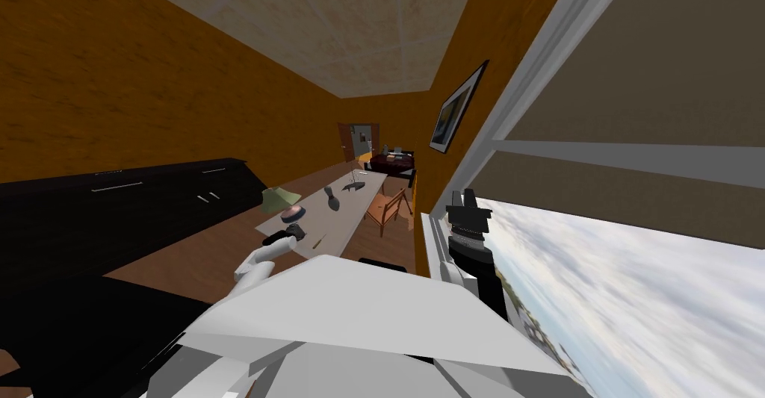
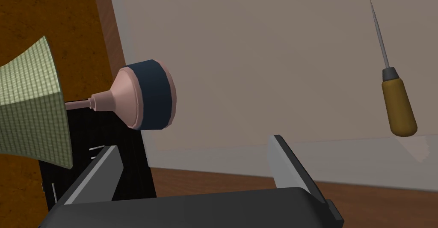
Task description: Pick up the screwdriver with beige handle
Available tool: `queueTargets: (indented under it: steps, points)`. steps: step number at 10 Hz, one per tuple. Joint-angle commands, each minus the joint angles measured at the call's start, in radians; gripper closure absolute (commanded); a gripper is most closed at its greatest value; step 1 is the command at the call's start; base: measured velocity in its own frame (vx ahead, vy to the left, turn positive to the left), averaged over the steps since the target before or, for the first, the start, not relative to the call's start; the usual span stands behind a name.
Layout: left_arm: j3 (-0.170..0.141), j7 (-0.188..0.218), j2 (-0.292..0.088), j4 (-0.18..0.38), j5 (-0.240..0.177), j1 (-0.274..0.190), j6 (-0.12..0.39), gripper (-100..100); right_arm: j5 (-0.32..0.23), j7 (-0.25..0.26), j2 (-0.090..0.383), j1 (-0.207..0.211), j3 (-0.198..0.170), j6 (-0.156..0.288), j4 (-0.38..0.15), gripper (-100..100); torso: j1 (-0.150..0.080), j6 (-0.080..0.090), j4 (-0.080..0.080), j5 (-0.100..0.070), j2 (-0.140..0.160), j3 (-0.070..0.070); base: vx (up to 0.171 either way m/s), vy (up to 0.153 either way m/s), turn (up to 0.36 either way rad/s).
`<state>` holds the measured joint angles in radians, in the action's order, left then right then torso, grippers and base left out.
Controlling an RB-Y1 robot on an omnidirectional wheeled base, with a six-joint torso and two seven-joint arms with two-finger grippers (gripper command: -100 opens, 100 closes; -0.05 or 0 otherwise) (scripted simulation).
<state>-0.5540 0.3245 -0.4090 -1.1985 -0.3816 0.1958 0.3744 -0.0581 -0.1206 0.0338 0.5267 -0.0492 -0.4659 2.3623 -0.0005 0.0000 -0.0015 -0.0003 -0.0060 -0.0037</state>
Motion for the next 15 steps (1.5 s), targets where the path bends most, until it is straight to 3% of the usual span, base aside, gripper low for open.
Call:
queueTargets:
  steps: [1, 3, 4, 5, 8, 9, 12, 14, 15]
  points:
    - [-0.026, 0.013, -0.006, 0.050, 0.008, -0.025, 0.049, -100, 0.000, 0.000, 0.000, 0.000, 0.000, 0.000, 0.000, 0, 0.000, 0.000, 0.000, 0.000, 0.000, 0.000, 0.089, -0.007, -0.015]
    - [-0.026, 0.013, -0.006, 0.085, 0.008, -0.025, 0.049, -100, 0.000, 0.000, 0.000, 0.000, 0.000, 0.000, 0.000, 0, 0.001, 0.000, 0.000, 0.000, 0.001, 0.001, 0.047, -0.001, -0.003]
    - [-0.045, 0.023, -0.017, 0.125, 0.007, -0.039, 0.088, -100, 0.000, 0.000, 0.000, 0.000, 0.000, 0.000, 0.000, 0, 0.001, 0.000, 0.001, 0.000, 0.004, 0.002, 0.068, -0.008, -0.017]
    - [-0.045, 0.023, -0.017, 0.142, 0.007, -0.039, 0.088, -100, 0.000, 0.000, 0.000, 0.000, 0.000, 0.000, 0.000, 0, 0.000, 0.000, 0.001, 0.000, 0.002, 0.002, 0.071, -0.008, -0.003]
    - [-0.080, 0.043, -0.036, 0.228, 0.006, -0.066, 0.160, -100, 0.000, 0.000, 0.000, 0.000, 0.000, 0.000, 0.000, 0, 0.000, 0.000, 0.000, 0.000, 0.001, 0.000, 0.092, -0.005, -0.010]
    - [-0.080, 0.043, -0.036, 0.248, 0.006, -0.066, 0.160, -100, 0.000, 0.000, 0.000, 0.000, 0.000, 0.000, 0.000, 0, 0.000, 0.000, 0.000, 0.000, 0.001, 0.000, 0.071, -0.007, -0.004]
    - [-0.110, 0.063, -0.053, 0.332, 0.009, -0.091, 0.225, -100, 0.000, 0.000, 0.000, 0.000, 0.000, 0.000, 0.000, 0, 0.001, 0.000, 0.000, 0.000, 0.002, 0.001, 0.081, 0.000, -0.010]
    - [-0.110, 0.063, -0.053, 0.355, 0.009, -0.091, 0.225, -100, 0.000, 0.000, 0.000, 0.000, 0.000, 0.000, 0.000, 0, 0.000, 0.000, 0.000, 0.000, 0.002, 0.001, 0.055, -0.003, -0.003]
    - [-0.124, 0.072, -0.060, 0.391, 0.012, -0.103, 0.255, -100, 0.000, 0.000, 0.000, 0.000, 0.000, 0.000, 0.000, 0, 0.000, 0.000, 0.001, 0.000, 0.004, 0.002, 0.055, -0.002, -0.009]
